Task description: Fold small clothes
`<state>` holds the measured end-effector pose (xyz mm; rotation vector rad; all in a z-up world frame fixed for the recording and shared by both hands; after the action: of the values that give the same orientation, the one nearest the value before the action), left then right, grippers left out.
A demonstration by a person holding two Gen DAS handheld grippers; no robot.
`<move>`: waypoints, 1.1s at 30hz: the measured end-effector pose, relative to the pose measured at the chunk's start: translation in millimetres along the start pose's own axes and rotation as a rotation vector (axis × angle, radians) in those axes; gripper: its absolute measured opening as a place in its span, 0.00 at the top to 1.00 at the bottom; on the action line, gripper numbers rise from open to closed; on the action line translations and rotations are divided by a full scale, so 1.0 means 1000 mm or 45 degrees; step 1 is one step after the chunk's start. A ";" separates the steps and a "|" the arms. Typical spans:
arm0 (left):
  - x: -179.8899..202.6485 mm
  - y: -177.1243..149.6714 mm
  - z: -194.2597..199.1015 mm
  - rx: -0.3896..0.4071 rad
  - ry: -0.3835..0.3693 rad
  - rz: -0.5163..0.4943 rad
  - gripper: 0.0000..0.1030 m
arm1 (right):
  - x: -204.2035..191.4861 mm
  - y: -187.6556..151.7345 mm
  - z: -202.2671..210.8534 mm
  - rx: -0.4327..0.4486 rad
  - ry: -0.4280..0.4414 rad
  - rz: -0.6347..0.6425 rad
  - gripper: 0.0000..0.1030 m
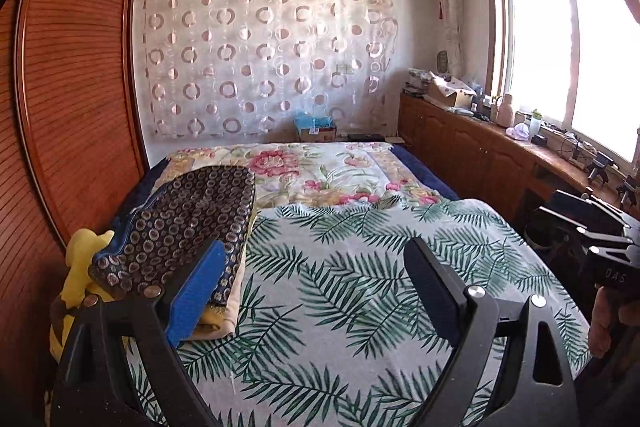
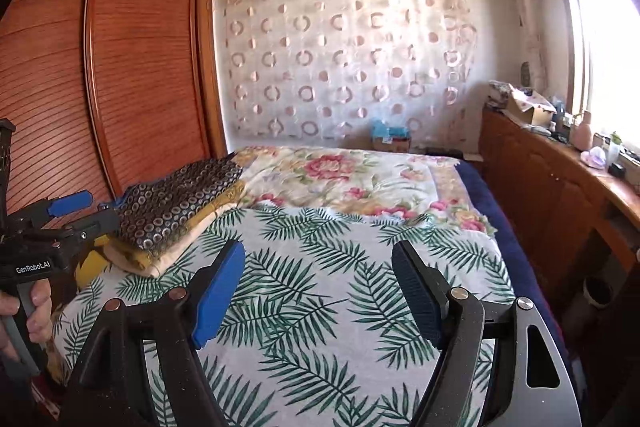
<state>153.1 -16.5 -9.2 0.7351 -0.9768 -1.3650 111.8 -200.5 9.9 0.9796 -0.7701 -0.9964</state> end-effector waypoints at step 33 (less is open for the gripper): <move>0.001 0.028 0.046 0.140 0.050 0.010 0.11 | -0.005 -0.009 0.015 0.124 -0.104 -0.034 0.17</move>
<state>124.8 -9.5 35.8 0.8367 -1.0290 -1.2928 93.5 -202.0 6.6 1.0399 -0.8823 -1.0352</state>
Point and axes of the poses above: each gripper's, at about its wrist camera, not at the fingertips, and z roughly against the way its jaws point, x to its right, y to its top, the point moved 7 cm from there along -z, roughly the way its jaws point, and after that the axes turned 7 degrees about z, right-handed, at the moved point
